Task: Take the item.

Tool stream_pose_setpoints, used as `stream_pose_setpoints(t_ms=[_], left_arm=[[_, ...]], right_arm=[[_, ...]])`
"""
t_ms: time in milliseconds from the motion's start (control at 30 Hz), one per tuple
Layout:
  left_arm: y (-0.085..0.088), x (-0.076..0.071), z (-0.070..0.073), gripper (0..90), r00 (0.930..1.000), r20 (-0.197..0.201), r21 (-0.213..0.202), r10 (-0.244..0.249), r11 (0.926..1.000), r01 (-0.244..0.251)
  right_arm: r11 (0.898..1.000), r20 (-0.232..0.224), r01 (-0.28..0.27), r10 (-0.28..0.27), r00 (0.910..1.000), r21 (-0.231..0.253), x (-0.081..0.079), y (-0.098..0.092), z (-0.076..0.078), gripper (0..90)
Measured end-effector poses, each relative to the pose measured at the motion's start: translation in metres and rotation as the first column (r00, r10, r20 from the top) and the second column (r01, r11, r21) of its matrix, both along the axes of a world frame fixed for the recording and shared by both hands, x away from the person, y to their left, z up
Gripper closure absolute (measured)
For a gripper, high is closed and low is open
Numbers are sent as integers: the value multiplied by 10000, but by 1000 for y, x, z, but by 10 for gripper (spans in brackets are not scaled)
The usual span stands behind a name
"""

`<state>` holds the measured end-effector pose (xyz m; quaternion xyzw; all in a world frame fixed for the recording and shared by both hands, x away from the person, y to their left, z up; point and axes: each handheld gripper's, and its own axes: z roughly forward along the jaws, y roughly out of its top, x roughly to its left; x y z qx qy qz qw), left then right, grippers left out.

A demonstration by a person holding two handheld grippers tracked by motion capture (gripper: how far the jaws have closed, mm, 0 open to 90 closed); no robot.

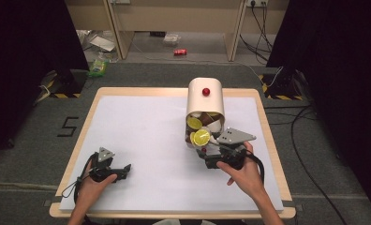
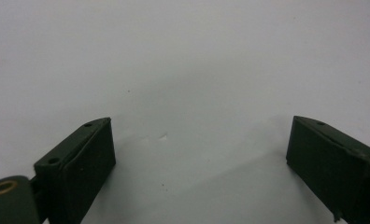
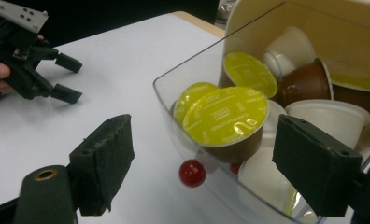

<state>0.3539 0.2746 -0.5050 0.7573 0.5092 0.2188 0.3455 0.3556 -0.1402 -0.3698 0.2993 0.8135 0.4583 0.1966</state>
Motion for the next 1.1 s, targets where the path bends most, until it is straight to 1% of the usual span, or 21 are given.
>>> stream_pose_setpoints(t_ms=[133, 267, 367, 533, 733, 833, 1100], left_arm=[[0, 0, 0, 75, 10000, -1, 2, -3, 10000, 3], [0, 0, 0, 75, 10000, 3, 3, -3, 10000, 3], [0, 0, 0, 75, 10000, -1, -2, 0, 10000, 0], [0, 0, 0, 75, 10000, -1, 4, -7, 10000, 7], [0, 0, 0, 75, 10000, -1, 0, -4, 10000, 4], [0, 0, 0, 75, 10000, -3, 1, 1, 10000, -1], [0, 0, 0, 75, 10000, 0, 3, 1, 10000, -1]], right_arm=[[9998, 201, 182, -184, 9996, 79, 5, 1, 3, 221], [9996, 155, 241, -243, 9996, 161, 9, 5, 6, 232], [9996, 140, 228, -229, 9996, 139, 10, 7, 7, 236], [9989, 150, 459, -461, 9988, 113, 13, 7, 8, 238], [9978, 18, 663, -663, 9978, 56, 16, 5, 7, 242], [9972, -24, 722, -722, 9974, 186, 17, 4, 7, 242], [9964, -249, 839, -836, 9962, 116, 27, 9, 2, 279]])
